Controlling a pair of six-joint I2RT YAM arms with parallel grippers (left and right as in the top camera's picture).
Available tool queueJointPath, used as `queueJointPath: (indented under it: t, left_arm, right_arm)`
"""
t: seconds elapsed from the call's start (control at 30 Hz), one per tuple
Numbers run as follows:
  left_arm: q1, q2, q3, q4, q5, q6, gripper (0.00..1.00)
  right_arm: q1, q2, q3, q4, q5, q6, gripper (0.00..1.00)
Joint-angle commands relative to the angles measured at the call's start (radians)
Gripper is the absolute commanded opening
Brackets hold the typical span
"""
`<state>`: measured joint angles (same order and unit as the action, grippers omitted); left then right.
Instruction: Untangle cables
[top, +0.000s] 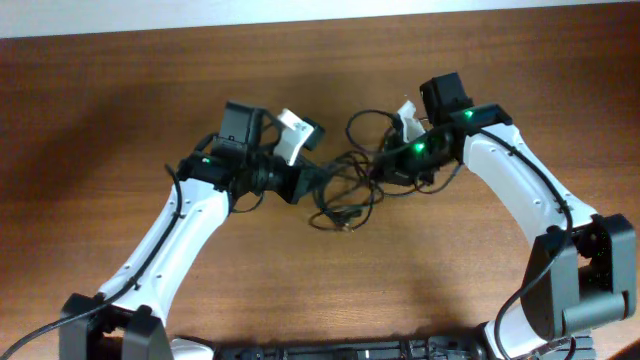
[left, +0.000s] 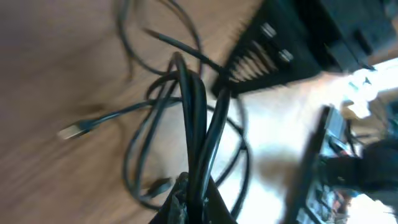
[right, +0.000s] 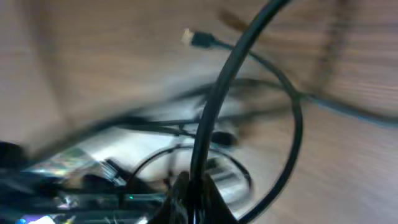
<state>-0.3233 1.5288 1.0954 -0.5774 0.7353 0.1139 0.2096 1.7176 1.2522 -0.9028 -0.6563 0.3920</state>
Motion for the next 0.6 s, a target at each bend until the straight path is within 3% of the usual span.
queueJointPath:
  t: [0.0,0.13,0.27,0.5,0.57]
  left_arm:
    - [0.109,-0.053,0.004,0.009,-0.080,-0.013,0.00]
    - [0.283,-0.166,0.007,0.022,-0.081,-0.035,0.00]
    - [0.448,-0.272,0.007,0.088,-0.077,-0.238,0.00]
    - [0.470,-0.278,0.007,0.107,-0.077,-0.409,0.00]
    - [0.470,-0.278,0.007,0.147,0.072,-0.414,0.00]
  right_arm:
    - [0.004,-0.023,-0.007,-0.113,0.364,-0.009,0.04]
    - [-0.045,-0.023,-0.007,-0.229,0.670,-0.009,0.04]
    - [-0.158,-0.023,-0.007,-0.234,0.694,-0.008,0.04]
    - [-0.274,-0.023,-0.007,-0.215,0.694,-0.008,0.04]
    - [-0.283,-0.023,-0.007,-0.212,0.694,-0.009,0.04]
